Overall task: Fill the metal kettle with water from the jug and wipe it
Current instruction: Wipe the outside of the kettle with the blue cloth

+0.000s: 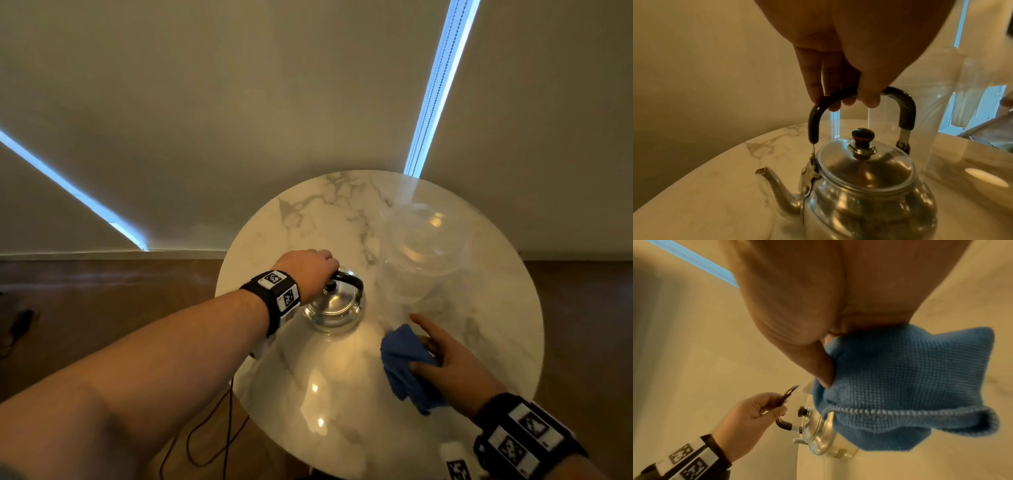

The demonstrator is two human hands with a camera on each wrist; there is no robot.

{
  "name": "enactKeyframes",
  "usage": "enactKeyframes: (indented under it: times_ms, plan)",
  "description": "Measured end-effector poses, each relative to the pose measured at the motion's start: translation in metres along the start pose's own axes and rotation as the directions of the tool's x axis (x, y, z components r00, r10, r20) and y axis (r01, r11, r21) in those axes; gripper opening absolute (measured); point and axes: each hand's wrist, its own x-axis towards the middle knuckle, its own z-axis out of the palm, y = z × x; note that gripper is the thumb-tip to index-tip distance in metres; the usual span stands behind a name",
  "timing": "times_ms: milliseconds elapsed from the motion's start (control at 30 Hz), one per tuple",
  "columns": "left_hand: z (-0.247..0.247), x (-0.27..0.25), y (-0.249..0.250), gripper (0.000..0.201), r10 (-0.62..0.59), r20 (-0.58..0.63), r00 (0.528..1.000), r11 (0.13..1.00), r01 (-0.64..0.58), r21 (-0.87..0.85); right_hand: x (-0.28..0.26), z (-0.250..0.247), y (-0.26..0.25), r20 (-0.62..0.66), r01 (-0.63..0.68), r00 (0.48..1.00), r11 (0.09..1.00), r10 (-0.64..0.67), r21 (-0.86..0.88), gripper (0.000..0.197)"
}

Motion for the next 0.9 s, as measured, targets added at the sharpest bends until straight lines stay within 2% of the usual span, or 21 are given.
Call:
enactKeyframes:
  times_ms: [167,300,367,433,467,500,533,600,700,800,867,900]
  plan:
    - [0.003,0.009,0.0,0.026,-0.072,-0.008,0.997,0.992,0.071,-0.1,-0.003,0.009,-0.005,-0.062,0.021,0.998,0.995,-0.027,-0.093,0.062]
    - [-0.004,0.005,-0.007,0.025,-0.127,-0.038,0.991,0.978,0.119,-0.173,-0.001,0.015,-0.022,-0.089,0.139,0.986,0.989,-0.144,-0.058,0.053]
    - [-0.008,-0.005,-0.003,0.032,-0.155,-0.15,0.976,0.956,0.111,-0.271,0.001,0.019,-0.029,-0.097,0.184,0.977,0.981,-0.189,-0.057,0.055]
    - [-0.011,-0.018,0.014,0.04,-0.177,-0.284,0.942,0.875,0.019,-0.483,0.003,0.023,-0.03,-0.108,0.214,0.968,0.97,-0.226,-0.111,0.062]
    - [-0.012,-0.025,0.027,0.047,-0.159,-0.268,0.95,0.79,-0.04,-0.611,0.002,0.024,-0.032,-0.106,0.234,0.963,0.965,-0.247,-0.12,0.066]
    - [-0.014,-0.031,0.042,0.056,-0.107,-0.19,0.976,0.682,-0.067,-0.729,0.001,0.024,-0.033,-0.101,0.249,0.96,0.96,-0.262,-0.125,0.069]
    - [-0.015,-0.036,0.057,0.063,-0.019,-0.081,0.997,0.579,-0.055,-0.814,0.001,0.024,-0.033,-0.104,0.255,0.958,0.959,-0.268,-0.127,0.073]
    - [-0.006,-0.039,0.081,0.058,0.134,0.071,0.988,0.456,0.002,-0.89,-0.001,0.022,-0.032,-0.135,0.245,0.956,0.963,-0.26,-0.115,0.083]
    - [0.009,-0.034,0.096,0.037,0.108,0.125,0.986,0.395,0.073,-0.916,-0.01,0.013,-0.021,-0.16,0.227,0.955,0.964,-0.249,-0.139,0.101]
    - [0.015,-0.024,0.114,0.032,0.037,0.167,0.985,0.428,0.136,-0.894,-0.021,-0.003,0.001,-0.155,0.137,0.974,0.973,-0.167,-0.185,0.115]
    - [0.018,-0.015,0.132,0.035,-0.019,0.174,0.985,0.426,0.165,-0.889,-0.026,-0.018,0.021,-0.144,0.05,0.986,0.972,-0.085,-0.23,0.106]
    - [0.021,-0.01,0.143,0.045,-0.041,0.181,0.983,0.411,0.182,-0.893,-0.028,-0.028,0.036,-0.121,0.006,0.992,0.971,-0.036,-0.239,0.088]
